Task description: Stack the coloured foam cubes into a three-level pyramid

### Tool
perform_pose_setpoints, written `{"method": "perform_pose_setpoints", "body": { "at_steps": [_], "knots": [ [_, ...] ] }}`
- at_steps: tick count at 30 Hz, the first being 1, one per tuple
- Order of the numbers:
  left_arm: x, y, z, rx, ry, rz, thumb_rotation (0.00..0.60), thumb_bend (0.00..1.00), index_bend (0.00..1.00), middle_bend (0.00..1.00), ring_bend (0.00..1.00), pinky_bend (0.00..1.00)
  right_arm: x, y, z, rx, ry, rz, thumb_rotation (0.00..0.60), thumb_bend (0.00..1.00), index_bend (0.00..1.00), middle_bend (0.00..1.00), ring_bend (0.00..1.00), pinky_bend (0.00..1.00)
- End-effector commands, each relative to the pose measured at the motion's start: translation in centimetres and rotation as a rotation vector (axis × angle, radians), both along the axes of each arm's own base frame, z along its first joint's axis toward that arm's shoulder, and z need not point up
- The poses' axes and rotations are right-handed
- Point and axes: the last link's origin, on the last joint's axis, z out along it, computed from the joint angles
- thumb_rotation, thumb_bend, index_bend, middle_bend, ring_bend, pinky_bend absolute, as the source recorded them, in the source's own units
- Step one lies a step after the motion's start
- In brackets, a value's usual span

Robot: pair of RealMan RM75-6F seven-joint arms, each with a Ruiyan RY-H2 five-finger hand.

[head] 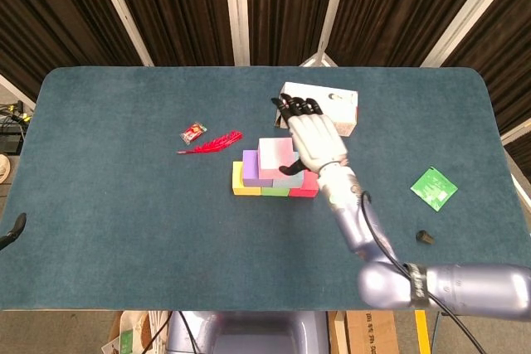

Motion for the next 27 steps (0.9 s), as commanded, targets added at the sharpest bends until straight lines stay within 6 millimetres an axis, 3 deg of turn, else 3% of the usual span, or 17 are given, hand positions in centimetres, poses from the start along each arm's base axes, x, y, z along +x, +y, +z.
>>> {"method": "perform_pose_setpoints", "body": {
  "at_steps": [1, 9, 17, 27],
  "knots": [
    [0.1, 0.0, -0.1, -0.012, -0.005, -0.007, 0.6, 0.3, 0.01, 0.0, 0.0, 0.0, -3.2, 1.6, 3.5, -0.081, -0.058, -0.02, 0.6, 0.06, 0.0, 0.0, 0.0, 0.0],
    [0.2, -0.2, 0.2, -0.029, -0.017, -0.043, 0.6, 0.3, 0.0, 0.0, 0.0, 0.0, -10.5, 3.9, 6.6, -0.149, -0.063, -0.095, 0.6, 0.06, 0.0, 0.0, 0.0, 0.0],
    [0.3, -0.1, -0.1, -0.055, -0.019, -0.073, 0.6, 0.3, 0.01, 0.0, 0.0, 0.0, -16.3, 6.4, 6.5, -0.227, -0.032, -0.086, 0.6, 0.06, 0.0, 0.0, 0.0, 0.0],
    [0.4, -0.4, -0.1, -0.098, -0.041, -0.078, 0.6, 0.31, 0.02, 0.0, 0.0, 0.0, -26.1, 14.3, 4.6, -0.367, 0.134, -0.134, 0.6, 0.06, 0.0, 0.0, 0.0, 0.0]
  ]
}}
